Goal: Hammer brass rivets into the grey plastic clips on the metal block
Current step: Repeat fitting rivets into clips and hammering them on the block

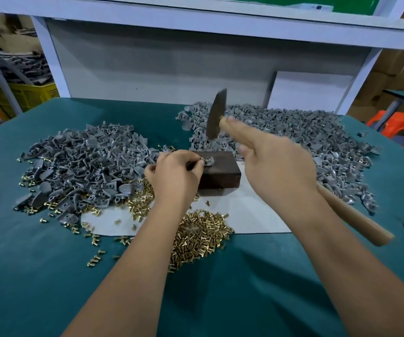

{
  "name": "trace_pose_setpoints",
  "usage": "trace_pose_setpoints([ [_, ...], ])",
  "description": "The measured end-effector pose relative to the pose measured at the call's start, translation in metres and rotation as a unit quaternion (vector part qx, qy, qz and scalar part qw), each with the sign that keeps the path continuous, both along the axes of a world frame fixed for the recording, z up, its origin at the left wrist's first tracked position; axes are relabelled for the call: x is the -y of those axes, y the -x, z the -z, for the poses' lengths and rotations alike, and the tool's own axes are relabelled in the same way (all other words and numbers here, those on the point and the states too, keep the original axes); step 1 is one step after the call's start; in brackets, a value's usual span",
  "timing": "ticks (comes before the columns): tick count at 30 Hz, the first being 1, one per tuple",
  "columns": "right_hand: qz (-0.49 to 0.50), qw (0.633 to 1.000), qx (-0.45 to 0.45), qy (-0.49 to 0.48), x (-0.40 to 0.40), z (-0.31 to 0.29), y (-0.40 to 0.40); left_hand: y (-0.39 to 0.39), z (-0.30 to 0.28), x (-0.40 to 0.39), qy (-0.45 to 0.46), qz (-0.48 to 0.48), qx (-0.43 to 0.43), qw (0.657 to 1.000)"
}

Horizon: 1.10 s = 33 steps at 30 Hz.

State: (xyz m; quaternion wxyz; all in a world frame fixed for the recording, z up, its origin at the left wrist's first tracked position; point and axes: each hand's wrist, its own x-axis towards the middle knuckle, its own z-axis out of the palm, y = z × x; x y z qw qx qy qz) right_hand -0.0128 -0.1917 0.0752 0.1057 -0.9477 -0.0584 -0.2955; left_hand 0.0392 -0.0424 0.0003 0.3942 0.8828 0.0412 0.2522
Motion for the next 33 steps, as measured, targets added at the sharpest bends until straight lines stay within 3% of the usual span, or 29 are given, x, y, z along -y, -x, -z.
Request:
trace_pose_setpoints([
  [2,-0.015,0.999,0.027,-0.01,-0.002,0.001,0.002,0.001,0.001,0.0,0.002,0.003,0.004,1.0],
  [6,-0.012,0.995,-0.085,0.06,-0.002,0.001,0.0,-0.001,-0.001,-0.001,-0.026,-0.009,-0.016,0.999],
  [11,-0.004,1.0,0.004,-0.003,-0.004,-0.001,0.001,-0.001,0.003,0.001,0.005,-0.01,0.006,1.0],
  [15,-0.009,0.996,-0.083,0.025,-0.006,0.009,0.006,-0.001,0.002,0.0,-0.014,-0.014,-0.001,1.0],
  [20,-0.002,1.0,0.009,-0.011,-0.008,0.001,0.001,-0.002,0.003,0.002,0.006,-0.016,0.002,1.0],
  [24,-0.012,0.997,-0.062,0.037,-0.005,0.007,0.004,-0.003,0.003,0.001,-0.003,-0.016,-0.012,1.0],
  [29,-0.004,1.0,0.002,0.013,-0.005,0.008,0.002,-0.002,0.003,0.003,0.003,-0.02,0.0,1.0],
  [33,-0.013,0.997,-0.063,0.043,-0.005,0.007,-0.001,-0.002,0.002,0.001,-0.017,-0.01,-0.012,1.0],
])
